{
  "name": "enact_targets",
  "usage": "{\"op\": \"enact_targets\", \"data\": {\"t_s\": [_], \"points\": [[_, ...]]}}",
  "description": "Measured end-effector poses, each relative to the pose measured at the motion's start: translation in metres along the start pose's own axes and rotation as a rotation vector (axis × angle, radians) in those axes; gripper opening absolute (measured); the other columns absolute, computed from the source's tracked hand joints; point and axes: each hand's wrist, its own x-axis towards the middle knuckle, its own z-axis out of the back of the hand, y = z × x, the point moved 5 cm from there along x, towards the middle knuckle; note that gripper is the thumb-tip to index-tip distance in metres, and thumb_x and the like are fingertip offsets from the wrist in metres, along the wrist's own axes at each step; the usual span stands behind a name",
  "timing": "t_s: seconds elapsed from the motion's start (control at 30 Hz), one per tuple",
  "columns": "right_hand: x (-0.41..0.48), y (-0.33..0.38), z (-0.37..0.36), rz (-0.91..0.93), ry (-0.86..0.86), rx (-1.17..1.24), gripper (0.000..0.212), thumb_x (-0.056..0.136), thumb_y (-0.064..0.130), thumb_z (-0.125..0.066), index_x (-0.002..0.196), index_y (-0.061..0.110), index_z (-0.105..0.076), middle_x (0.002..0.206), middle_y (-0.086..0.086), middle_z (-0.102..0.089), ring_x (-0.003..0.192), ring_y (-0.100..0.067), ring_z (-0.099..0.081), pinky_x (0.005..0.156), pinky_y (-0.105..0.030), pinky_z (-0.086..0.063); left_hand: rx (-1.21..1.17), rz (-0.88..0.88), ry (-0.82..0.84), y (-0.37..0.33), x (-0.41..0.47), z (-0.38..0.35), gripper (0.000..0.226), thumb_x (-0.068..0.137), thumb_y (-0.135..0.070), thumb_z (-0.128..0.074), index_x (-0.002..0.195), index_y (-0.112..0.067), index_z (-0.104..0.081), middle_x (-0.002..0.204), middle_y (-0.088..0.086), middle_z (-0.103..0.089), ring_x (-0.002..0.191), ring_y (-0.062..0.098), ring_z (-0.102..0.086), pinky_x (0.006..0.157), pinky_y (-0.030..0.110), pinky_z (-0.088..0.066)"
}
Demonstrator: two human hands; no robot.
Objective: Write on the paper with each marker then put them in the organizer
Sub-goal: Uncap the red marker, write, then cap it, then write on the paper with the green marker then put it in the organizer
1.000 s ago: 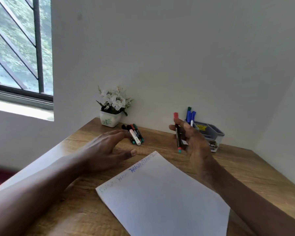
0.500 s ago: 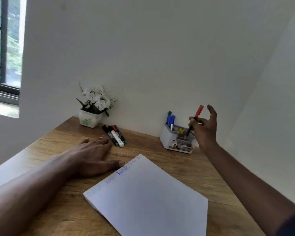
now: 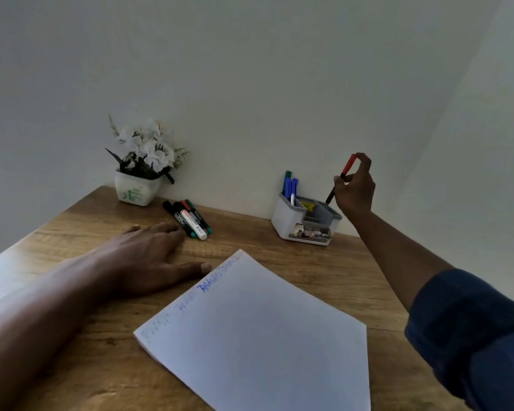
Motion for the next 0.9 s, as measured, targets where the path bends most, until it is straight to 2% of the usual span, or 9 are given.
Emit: {"op": "enact_targets", "data": {"t_s": [0.17,0.27,0.33,0.4,0.5,0.6,0.77,0.83,0.9], "points": [[0.002,-0.013,0.004,-0.047,0.061,0.050,0.062,0.086,0.006,-0.074,0.133,0.029,-0.040,0.079,-0.005,-0.068,0.076,-0.027,-0.072,0.078,-0.046,-0.061,-0.010,-0.008,-0.039,0.002,0.002,-0.002,0.139,0.046,-0.107,-0.003,0.161,-0.030,-0.020,0.169,-0.008,-0.015,0.153,0.013,-0.021,0.125,0.036,-0.019],[-0.007,-0.026,-0.009,-0.072,0.257,-0.117,0.054,0.086,0.013,-0.073,0.133,0.022,-0.046,0.104,-0.017,-0.073,0.089,-0.030,-0.071,0.079,-0.035,-0.055,-0.013,-0.015,-0.050,0.002,0.001,-0.002,0.138,0.046,-0.107,-0.006,0.161,-0.031,-0.020,0.169,-0.010,-0.016,0.153,0.012,-0.023,0.124,0.035,-0.021],[-0.014,-0.033,-0.015,-0.076,0.363,-0.193,0.054,0.088,0.017,-0.070,0.139,0.020,-0.052,0.128,-0.015,-0.068,0.111,-0.031,-0.065,0.089,-0.031,-0.048,-0.013,-0.012,-0.053,0.002,0.002,-0.002,0.135,0.049,-0.106,-0.008,0.161,-0.032,-0.020,0.168,-0.011,-0.016,0.152,0.012,-0.023,0.124,0.034,-0.021],[-0.016,-0.033,-0.013,-0.071,0.386,-0.221,0.055,0.089,0.014,-0.066,0.143,0.018,-0.053,0.142,-0.011,-0.061,0.126,-0.031,-0.058,0.096,-0.028,-0.044,-0.015,-0.009,-0.056,0.003,0.003,-0.002,0.134,0.050,-0.106,-0.010,0.160,-0.032,-0.021,0.168,-0.011,-0.017,0.152,0.012,-0.023,0.123,0.034,-0.021],[-0.012,-0.031,-0.009,-0.081,0.414,-0.240,0.059,0.088,0.011,-0.065,0.145,0.015,-0.052,0.143,-0.013,-0.059,0.128,-0.031,-0.057,0.101,-0.029,-0.043,-0.025,0.004,-0.052,0.004,0.002,-0.003,0.139,0.045,-0.109,-0.007,0.160,-0.033,-0.021,0.168,-0.012,-0.017,0.152,0.012,-0.023,0.124,0.035,-0.022],[-0.010,-0.027,-0.002,-0.093,0.396,-0.215,0.062,0.086,0.011,-0.065,0.146,0.013,-0.050,0.124,-0.017,-0.067,0.119,-0.033,-0.061,0.095,-0.032,-0.045,-0.038,0.014,-0.039,0.004,0.002,-0.002,0.139,0.045,-0.109,-0.009,0.160,-0.033,-0.020,0.168,-0.012,-0.016,0.153,0.011,-0.022,0.124,0.035,-0.021],[-0.033,0.019,0.015,0.252,0.204,-0.196,0.042,0.091,0.015,-0.063,0.133,0.020,-0.058,0.112,-0.006,-0.066,0.108,-0.025,-0.061,0.086,-0.036,-0.049,-0.042,0.032,-0.019,0.001,0.001,-0.001,0.135,0.050,-0.108,-0.012,0.161,-0.032,-0.019,0.169,-0.010,-0.014,0.153,0.014,-0.021,0.124,0.037,-0.020],[-0.054,0.045,0.013,0.401,0.233,-0.118,0.035,0.091,0.014,-0.063,0.126,0.020,-0.062,0.105,0.000,-0.068,0.100,-0.018,-0.062,0.084,-0.038,-0.054,-0.040,0.049,-0.016,0.000,-0.001,0.000,0.122,0.062,-0.101,-0.022,0.161,-0.030,-0.019,0.169,-0.009,-0.015,0.154,0.015,-0.020,0.125,0.038,-0.019],[-0.075,0.069,0.007,0.479,0.315,-0.041,0.027,0.091,0.013,-0.064,0.118,0.019,-0.067,0.102,0.002,-0.069,0.094,-0.014,-0.063,0.081,-0.033,-0.054,-0.031,0.056,-0.010,-0.002,-0.002,0.000,0.115,0.069,-0.097,-0.027,0.161,-0.029,-0.020,0.170,-0.007,-0.015,0.154,0.016,-0.020,0.125,0.039,-0.019]]}}
